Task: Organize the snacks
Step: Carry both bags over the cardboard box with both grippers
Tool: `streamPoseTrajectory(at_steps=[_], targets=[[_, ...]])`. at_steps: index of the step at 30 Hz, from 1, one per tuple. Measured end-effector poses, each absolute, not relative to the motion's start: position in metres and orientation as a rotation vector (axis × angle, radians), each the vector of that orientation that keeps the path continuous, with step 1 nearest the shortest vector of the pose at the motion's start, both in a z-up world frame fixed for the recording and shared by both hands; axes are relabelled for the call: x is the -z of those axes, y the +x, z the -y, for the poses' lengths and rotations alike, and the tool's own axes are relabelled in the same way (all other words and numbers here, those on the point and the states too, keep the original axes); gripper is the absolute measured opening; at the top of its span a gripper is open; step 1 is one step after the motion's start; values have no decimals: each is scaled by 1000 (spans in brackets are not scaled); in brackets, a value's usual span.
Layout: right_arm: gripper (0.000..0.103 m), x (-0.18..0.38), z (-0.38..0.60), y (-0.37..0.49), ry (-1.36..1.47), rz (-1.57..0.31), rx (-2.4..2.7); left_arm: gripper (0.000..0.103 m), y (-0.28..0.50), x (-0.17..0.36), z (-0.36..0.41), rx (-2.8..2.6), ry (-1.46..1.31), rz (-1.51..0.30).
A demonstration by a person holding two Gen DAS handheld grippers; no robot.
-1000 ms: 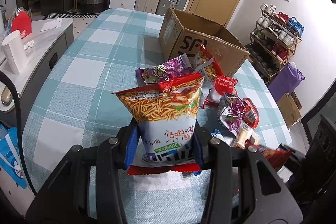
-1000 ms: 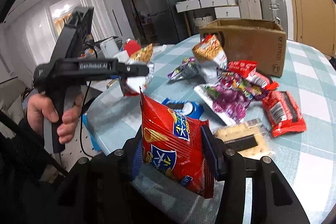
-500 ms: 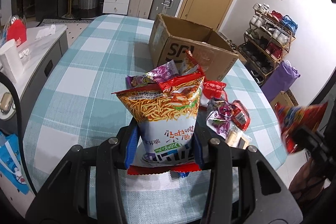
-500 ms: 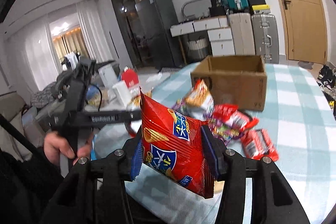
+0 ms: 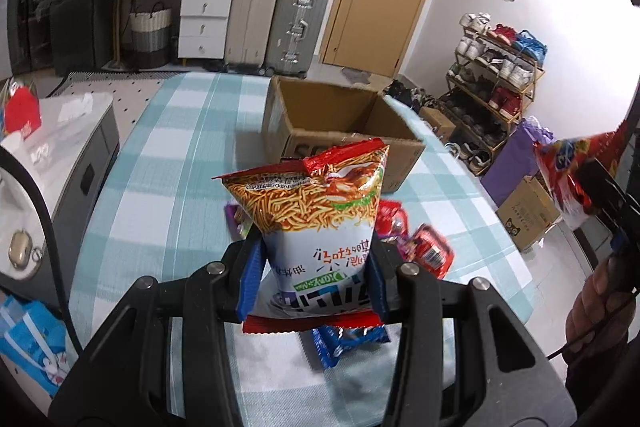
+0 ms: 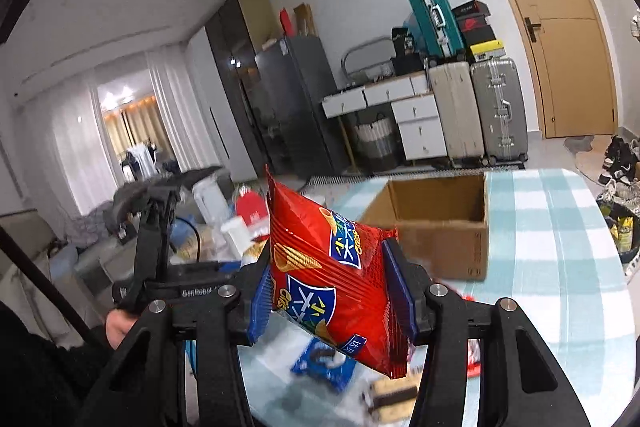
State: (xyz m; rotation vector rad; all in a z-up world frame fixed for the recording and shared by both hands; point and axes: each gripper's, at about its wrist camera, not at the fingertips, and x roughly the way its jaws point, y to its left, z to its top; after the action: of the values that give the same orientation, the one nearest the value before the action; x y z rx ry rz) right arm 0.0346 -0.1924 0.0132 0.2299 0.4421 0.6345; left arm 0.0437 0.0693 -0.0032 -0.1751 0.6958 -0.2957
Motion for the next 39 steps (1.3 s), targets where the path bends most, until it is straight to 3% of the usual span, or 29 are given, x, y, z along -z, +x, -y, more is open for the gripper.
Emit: streamPoseTrajectory(at_steps=[13,22,32,39], targets=[[50,-93,192,68,213,-354,-618,41,82,-87,-49,469,-208,-633],[51,-115,204,137,290,-385,-555,41,125,-121,-13,445,-143,-625],[51,-101,193,212,258,-454,-484,41,211,-126,24,379,-136,-668],[51,-58,182,270,255,-547,-440,41,279,-81,34,359,-147,-784]])
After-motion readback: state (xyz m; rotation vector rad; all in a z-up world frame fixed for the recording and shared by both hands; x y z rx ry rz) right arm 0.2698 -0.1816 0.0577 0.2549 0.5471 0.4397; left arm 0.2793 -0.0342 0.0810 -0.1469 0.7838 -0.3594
